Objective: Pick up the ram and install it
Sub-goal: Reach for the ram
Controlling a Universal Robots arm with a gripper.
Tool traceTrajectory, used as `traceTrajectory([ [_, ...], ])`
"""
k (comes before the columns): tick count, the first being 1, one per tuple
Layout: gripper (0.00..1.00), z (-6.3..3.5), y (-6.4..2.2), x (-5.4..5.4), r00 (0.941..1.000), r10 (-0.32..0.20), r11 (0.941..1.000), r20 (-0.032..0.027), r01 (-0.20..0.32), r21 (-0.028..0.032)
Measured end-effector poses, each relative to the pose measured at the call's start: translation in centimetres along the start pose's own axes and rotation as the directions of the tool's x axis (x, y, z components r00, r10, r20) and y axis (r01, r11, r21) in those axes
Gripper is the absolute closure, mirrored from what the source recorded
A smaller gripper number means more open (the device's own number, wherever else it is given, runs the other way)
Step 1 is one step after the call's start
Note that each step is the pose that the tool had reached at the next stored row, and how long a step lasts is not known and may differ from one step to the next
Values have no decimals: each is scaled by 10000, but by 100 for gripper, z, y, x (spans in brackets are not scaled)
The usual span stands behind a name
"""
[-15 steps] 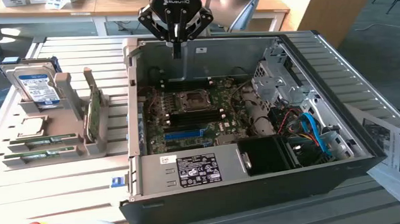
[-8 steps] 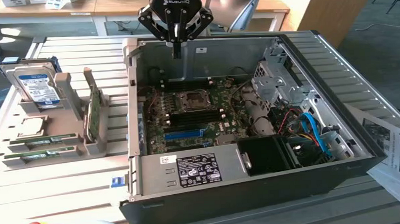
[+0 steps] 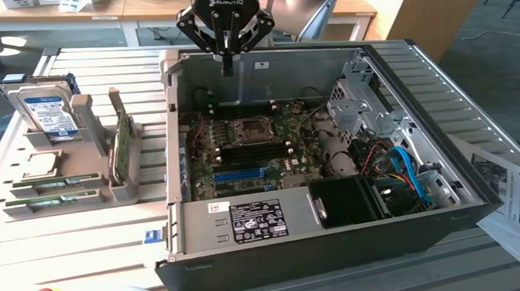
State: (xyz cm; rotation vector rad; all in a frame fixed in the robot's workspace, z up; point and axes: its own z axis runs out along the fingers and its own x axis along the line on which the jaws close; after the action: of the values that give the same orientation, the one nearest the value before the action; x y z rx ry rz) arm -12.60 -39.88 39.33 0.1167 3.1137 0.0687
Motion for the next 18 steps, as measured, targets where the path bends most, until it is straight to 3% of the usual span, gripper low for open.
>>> traceTrajectory([
  [18, 89, -8, -24, 327, 10000, 0, 10000, 0, 0, -1],
])
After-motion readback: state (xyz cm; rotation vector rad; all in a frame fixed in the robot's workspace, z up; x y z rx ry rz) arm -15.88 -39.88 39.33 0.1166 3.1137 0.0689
